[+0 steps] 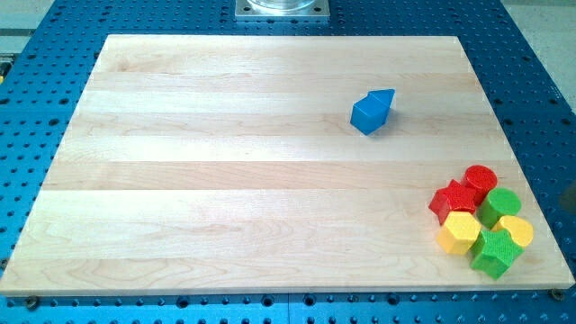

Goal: Place the green star to the left of the green circle

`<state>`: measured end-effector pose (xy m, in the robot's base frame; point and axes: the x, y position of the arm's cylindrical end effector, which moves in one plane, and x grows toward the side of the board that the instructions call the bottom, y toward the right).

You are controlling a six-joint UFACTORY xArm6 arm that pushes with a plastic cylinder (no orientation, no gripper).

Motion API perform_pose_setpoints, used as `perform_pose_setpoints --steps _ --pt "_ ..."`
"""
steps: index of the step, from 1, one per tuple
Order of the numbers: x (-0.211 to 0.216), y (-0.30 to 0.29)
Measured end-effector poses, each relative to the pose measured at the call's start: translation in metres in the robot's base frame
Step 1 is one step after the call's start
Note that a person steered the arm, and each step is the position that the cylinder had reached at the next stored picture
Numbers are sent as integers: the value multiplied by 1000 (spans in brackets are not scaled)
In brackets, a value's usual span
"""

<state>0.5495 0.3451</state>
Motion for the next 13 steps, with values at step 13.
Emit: perform_pose_setpoints --steps 13 --pt "40 -167"
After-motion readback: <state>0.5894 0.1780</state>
